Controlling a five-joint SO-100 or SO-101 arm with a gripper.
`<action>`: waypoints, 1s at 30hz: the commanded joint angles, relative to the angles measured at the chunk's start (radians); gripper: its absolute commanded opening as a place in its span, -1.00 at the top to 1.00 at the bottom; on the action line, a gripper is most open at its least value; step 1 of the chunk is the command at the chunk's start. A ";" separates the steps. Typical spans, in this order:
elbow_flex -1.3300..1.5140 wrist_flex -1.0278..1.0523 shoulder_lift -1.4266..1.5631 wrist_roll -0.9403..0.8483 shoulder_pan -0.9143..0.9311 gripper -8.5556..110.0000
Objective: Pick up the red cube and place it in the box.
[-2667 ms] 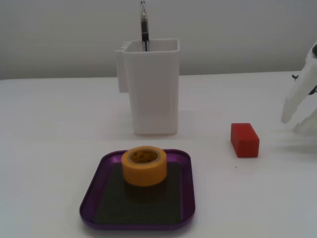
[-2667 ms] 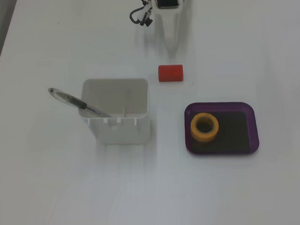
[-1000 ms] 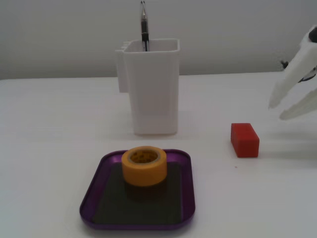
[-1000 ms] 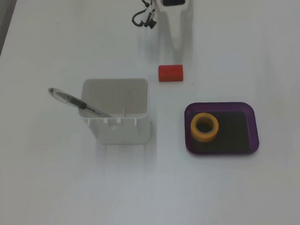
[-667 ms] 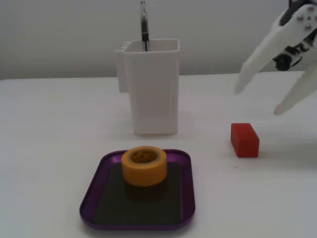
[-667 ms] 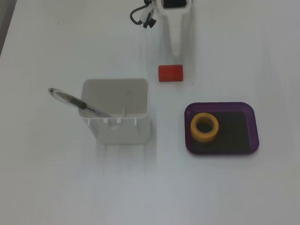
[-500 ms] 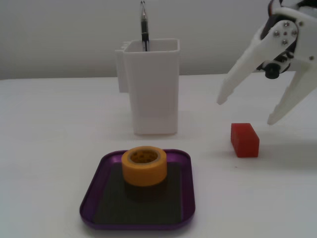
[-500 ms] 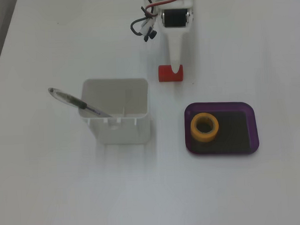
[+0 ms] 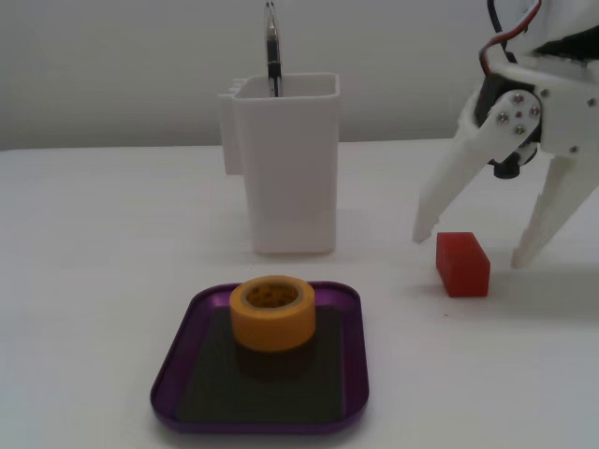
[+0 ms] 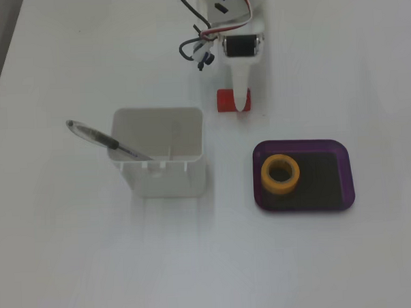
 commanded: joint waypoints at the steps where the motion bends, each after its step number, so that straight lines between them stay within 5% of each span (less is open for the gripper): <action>1: -0.043 -0.020 -0.034 -0.028 0.034 0.42; 12: -0.043 -0.095 -0.132 -0.038 0.057 0.45; 21: -0.034 -0.137 -0.129 -0.067 0.008 0.87; 30: -0.164 0.054 0.035 -0.006 -0.101 0.86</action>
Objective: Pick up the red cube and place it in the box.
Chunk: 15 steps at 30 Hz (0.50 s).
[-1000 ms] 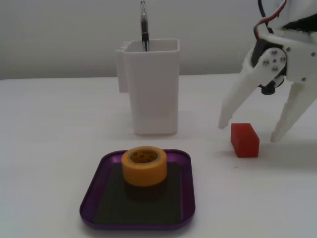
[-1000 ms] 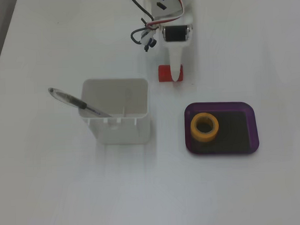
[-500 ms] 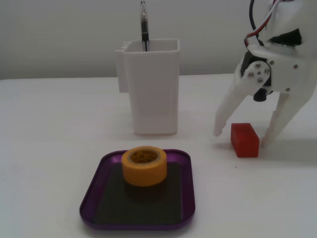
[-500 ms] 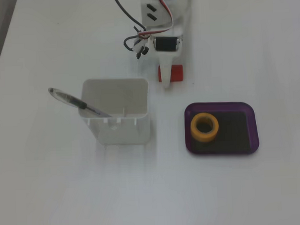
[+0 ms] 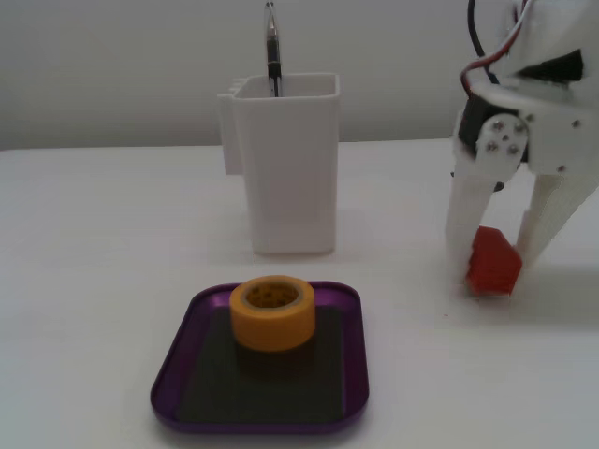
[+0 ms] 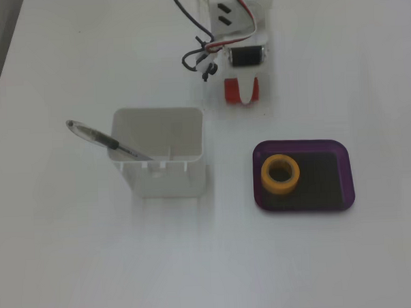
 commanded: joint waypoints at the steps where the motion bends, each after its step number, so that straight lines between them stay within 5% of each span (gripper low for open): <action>1: -0.112 0.091 0.143 0.051 -0.072 0.86; 8: -0.341 0.195 0.259 0.140 -0.336 0.87; 15: -0.626 0.183 0.041 0.367 -0.419 0.87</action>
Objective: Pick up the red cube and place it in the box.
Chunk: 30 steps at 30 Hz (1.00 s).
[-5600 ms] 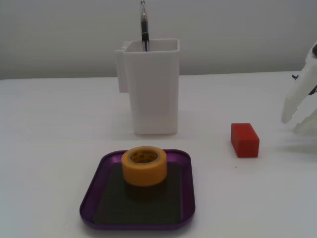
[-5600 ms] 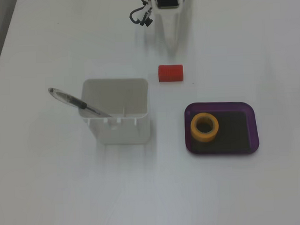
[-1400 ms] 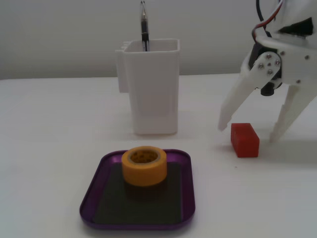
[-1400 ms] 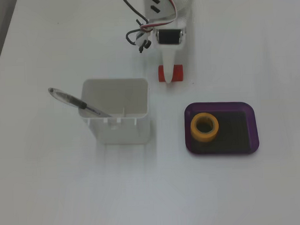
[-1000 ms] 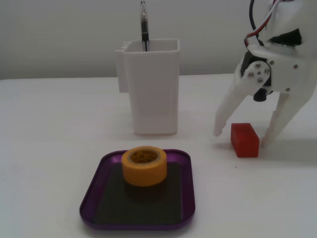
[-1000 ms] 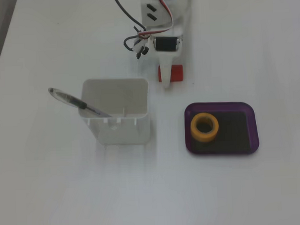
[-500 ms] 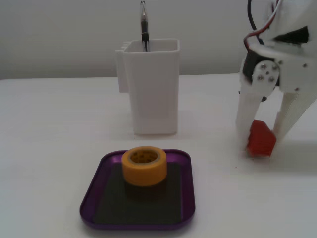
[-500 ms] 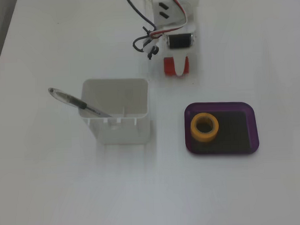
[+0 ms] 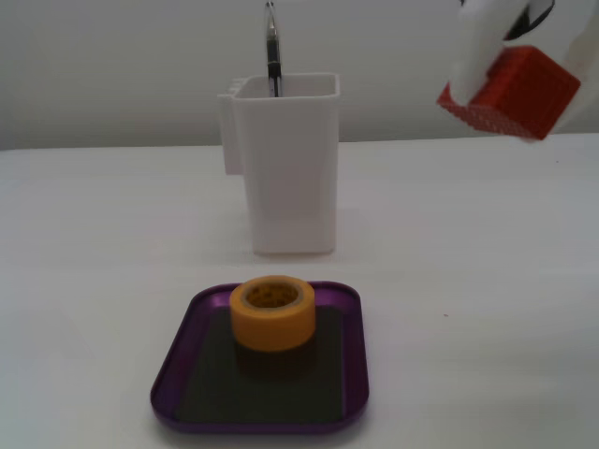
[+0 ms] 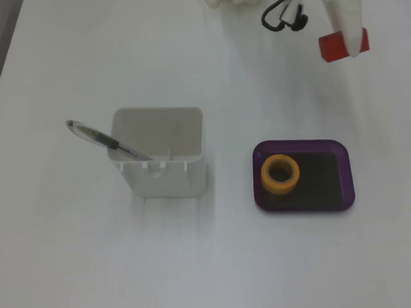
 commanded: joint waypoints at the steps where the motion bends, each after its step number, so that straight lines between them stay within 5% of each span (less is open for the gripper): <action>1: -0.202 -0.002 -0.135 0.104 -0.021 0.87; 14: -0.716 0.011 -0.792 0.138 0.011 0.87; 30: -0.821 0.011 -1.003 0.127 0.127 0.86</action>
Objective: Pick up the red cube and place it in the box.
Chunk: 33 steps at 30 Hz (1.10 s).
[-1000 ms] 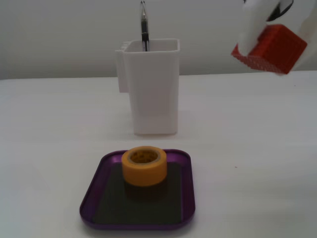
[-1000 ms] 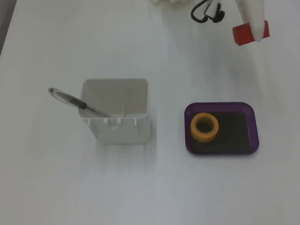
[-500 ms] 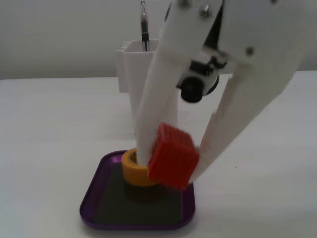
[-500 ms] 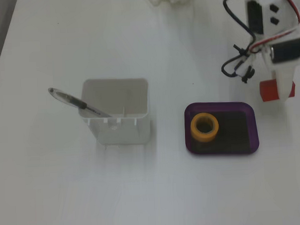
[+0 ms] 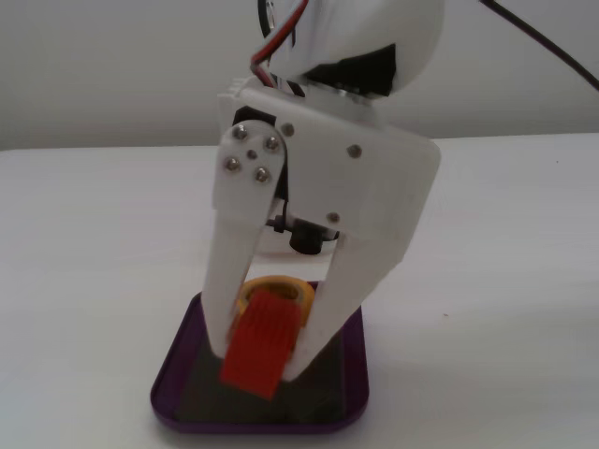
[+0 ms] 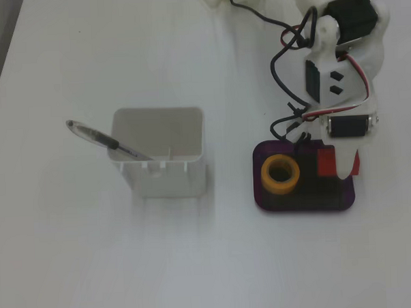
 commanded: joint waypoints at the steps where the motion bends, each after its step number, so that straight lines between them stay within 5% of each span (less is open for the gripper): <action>1: -0.046 0.000 0.011 -0.009 0.003 0.86; 20: -0.031 0.002 0.009 -0.009 0.014 0.86; 33: -0.031 0.003 0.011 -0.049 0.011 0.57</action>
